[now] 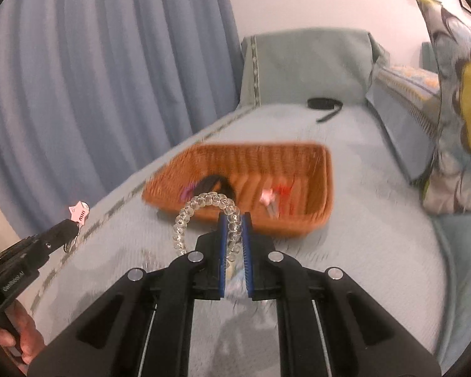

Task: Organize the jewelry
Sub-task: 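Carry both items to the basket and open both tools to drop them, then move both tools back to the jewelry and grasp the cream coil bracelet with the left tool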

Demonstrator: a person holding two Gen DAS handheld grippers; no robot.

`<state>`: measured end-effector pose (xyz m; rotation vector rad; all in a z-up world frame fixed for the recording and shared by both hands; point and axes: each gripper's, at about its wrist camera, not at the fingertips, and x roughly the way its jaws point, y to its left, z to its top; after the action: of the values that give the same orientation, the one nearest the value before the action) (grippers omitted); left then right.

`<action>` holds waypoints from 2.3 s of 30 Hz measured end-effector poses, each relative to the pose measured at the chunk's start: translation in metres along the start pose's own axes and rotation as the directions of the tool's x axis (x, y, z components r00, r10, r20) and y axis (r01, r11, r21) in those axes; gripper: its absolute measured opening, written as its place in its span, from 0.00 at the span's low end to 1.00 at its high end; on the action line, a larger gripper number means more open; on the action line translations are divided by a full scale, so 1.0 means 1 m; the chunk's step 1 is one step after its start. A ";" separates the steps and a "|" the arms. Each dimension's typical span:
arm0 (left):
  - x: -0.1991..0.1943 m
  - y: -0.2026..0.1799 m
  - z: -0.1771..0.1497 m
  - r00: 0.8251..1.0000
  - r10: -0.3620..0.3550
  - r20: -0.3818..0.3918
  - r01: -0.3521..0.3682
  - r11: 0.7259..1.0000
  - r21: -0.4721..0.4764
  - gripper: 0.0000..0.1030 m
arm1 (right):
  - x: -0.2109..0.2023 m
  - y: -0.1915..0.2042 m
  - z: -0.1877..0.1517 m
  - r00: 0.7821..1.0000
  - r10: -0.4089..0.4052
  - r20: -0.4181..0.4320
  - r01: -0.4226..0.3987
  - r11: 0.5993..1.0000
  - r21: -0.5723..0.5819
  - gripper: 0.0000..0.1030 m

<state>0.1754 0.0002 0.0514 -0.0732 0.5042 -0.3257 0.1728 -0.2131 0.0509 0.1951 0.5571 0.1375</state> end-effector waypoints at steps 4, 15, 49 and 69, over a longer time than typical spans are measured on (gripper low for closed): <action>0.015 -0.003 0.033 1.000 0.000 0.028 -0.001 0.999 0.038 0.04 | 0.008 -0.007 0.031 0.999 -0.025 0.031 0.025 1.000 -0.014 0.07; 0.114 0.000 0.085 1.000 -0.020 -0.009 0.020 1.000 0.006 0.04 | 0.092 -0.038 0.090 0.992 -0.092 -0.091 0.092 0.996 -0.002 0.07; 0.084 -0.013 0.056 0.995 -0.092 -0.037 0.091 0.996 -0.025 0.41 | 0.089 -0.062 0.058 0.969 0.015 -0.245 0.008 0.996 0.091 0.33; 0.073 -0.006 -0.039 0.986 -0.093 -0.139 0.073 0.987 -0.143 0.41 | 0.042 -0.077 -0.042 0.978 0.059 -0.198 -0.032 0.990 0.137 0.33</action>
<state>0.2148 -0.0285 -0.0159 -0.2060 0.6687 -0.3792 0.1914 -0.2743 -0.0219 0.3271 0.7649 0.1663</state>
